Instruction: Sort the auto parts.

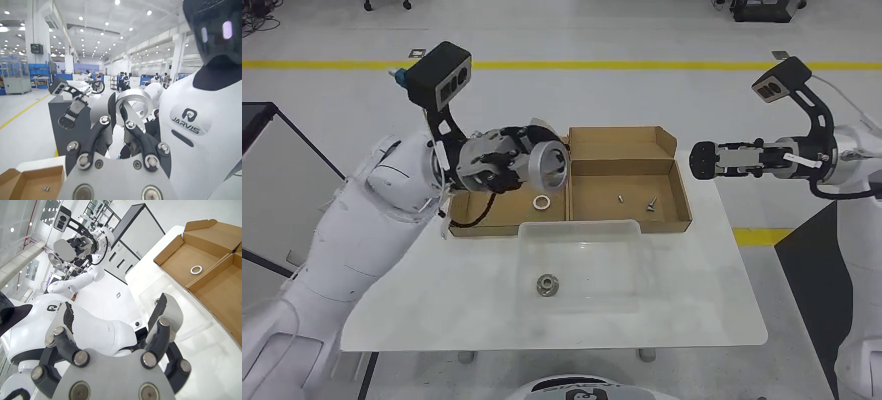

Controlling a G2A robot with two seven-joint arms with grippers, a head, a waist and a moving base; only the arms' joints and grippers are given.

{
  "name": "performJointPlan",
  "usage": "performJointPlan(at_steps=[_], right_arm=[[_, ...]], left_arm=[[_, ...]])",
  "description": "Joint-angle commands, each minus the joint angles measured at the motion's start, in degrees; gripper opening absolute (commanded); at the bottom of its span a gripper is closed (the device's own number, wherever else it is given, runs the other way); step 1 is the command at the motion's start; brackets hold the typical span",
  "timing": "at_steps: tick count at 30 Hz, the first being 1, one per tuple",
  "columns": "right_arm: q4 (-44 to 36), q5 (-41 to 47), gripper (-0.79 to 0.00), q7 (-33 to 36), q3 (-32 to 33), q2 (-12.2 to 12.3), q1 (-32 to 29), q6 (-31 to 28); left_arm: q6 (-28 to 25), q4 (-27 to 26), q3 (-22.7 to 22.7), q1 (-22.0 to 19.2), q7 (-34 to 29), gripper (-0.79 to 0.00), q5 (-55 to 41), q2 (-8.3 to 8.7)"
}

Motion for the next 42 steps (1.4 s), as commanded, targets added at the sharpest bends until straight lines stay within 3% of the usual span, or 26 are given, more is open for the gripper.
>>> performJointPlan(at_steps=[1, 7, 14, 24, 29, 36, 42], right_arm=[[0.00, 0.00, 0.000, 0.00, 0.00, 0.00, 0.00, 0.00], [0.00, 0.00, 0.000, 0.00, 0.00, 0.00, 0.00, 0.00], [0.00, 0.00, 0.000, 0.00, 0.00, 0.00, 0.00, 0.00], [0.00, 0.00, 0.000, 0.00, 0.00, 0.00, 0.00, 0.00], [0.00, 0.00, 0.000, 0.00, 0.00, 0.00, 0.00, 0.00], [0.00, 0.00, 0.000, 0.00, 0.00, 0.00, 0.00, 0.00], [0.00, 0.00, 0.000, 0.00, 0.00, 0.00, 0.00, 0.00]], left_arm=[[0.00, -1.00, -1.31, 0.65, -0.20, -0.785, -3.06, -0.41], [0.00, -3.24, -6.16, 3.69, -4.81, -0.785, -14.62, -2.29], [0.00, -1.60, -11.25, 6.60, -16.89, -0.785, -21.95, -4.96], [0.00, 1.14, -13.36, 7.02, -16.88, -0.785, 0.61, -5.56], [0.00, 1.05, -13.88, 7.78, -15.38, -0.785, 3.00, -5.77], [0.00, -2.62, -13.21, 8.58, -13.16, -0.785, -9.71, -6.79], [0.00, -4.03, -15.29, 9.23, -16.89, -0.785, -22.77, -8.36]])
